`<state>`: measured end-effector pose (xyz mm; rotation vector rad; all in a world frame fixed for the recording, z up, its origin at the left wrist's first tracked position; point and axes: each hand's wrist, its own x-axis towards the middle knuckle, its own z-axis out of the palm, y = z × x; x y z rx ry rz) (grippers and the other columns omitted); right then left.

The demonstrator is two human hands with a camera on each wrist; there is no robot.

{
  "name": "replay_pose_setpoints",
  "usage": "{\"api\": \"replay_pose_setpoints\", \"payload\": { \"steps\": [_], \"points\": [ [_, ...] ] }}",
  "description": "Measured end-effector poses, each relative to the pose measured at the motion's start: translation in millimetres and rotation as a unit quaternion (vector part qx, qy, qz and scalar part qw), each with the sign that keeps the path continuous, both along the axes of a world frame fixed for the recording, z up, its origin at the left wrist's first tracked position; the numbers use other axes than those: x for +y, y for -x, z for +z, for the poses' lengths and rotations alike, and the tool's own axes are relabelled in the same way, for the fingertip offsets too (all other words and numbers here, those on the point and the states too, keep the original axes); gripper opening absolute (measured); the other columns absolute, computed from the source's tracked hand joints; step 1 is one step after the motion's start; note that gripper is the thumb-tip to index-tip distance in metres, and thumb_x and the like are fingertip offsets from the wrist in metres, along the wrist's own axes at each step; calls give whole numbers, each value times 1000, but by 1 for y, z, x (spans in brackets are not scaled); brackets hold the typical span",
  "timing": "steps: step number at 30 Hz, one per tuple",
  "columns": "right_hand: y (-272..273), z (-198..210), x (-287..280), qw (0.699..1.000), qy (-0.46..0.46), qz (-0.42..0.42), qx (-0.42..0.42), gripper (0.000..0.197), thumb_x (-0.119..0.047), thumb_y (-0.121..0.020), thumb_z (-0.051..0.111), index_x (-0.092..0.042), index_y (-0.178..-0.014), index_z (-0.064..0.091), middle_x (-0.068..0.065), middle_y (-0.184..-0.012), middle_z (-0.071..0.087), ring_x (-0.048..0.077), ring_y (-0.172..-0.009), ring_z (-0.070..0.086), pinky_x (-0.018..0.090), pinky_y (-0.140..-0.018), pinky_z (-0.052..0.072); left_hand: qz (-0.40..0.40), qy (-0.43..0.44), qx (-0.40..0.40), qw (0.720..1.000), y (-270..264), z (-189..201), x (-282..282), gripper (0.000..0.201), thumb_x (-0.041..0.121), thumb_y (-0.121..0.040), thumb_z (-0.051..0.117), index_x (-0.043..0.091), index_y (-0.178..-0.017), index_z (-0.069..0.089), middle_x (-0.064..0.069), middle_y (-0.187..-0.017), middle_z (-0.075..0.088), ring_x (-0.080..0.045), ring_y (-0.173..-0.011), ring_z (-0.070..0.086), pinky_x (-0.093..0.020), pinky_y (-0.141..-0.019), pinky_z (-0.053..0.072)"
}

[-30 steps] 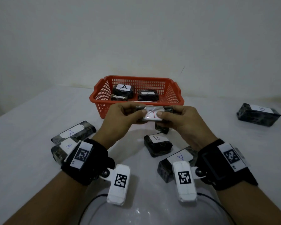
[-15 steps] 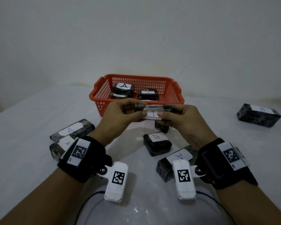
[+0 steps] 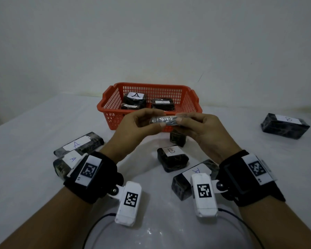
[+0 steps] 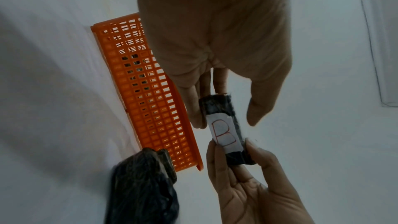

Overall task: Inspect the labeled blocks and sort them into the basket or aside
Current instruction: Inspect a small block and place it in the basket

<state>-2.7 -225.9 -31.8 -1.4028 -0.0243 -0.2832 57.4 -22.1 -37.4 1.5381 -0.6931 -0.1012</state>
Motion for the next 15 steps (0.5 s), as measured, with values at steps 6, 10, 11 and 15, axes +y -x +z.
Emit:
{"api": "replay_pose_setpoints", "payload": {
  "steps": [6,10,11,15],
  "points": [
    [-2,-4,1,999,49,14,4,41,-14,-76,84,1,-112,74,17,-111,78,30,-107,76,38,-96,60,28,-11,-20,999,-3,-1,2,29,8,-89,72,7,-118,72,-2,-108,78,-13,-100,75,-24,-87,60],
    [0,-4,-2,996,88,-15,-5,32,-7,-81,83,-4,-112,76,11,-107,81,24,-103,78,35,-92,62,10,-9,-18,1000,-2,0,4,32,7,-86,75,8,-118,71,-2,-110,78,-14,-103,74,-23,-88,59],
    [1,-4,-2,995,96,-14,-4,33,-6,-80,84,-5,-112,76,10,-107,81,23,-103,78,34,-91,62,17,-13,-26,999,-3,0,4,33,6,-85,76,9,-118,72,-1,-110,78,-13,-103,74,-23,-88,59],
    [0,-2,2,998,43,35,15,42,-12,-77,83,-4,-117,73,13,-114,79,26,-107,76,35,-91,62,37,-14,-44,998,-5,1,8,37,1,-81,79,11,-116,73,2,-112,77,-11,-106,73,-23,-87,59]
  ]
}}
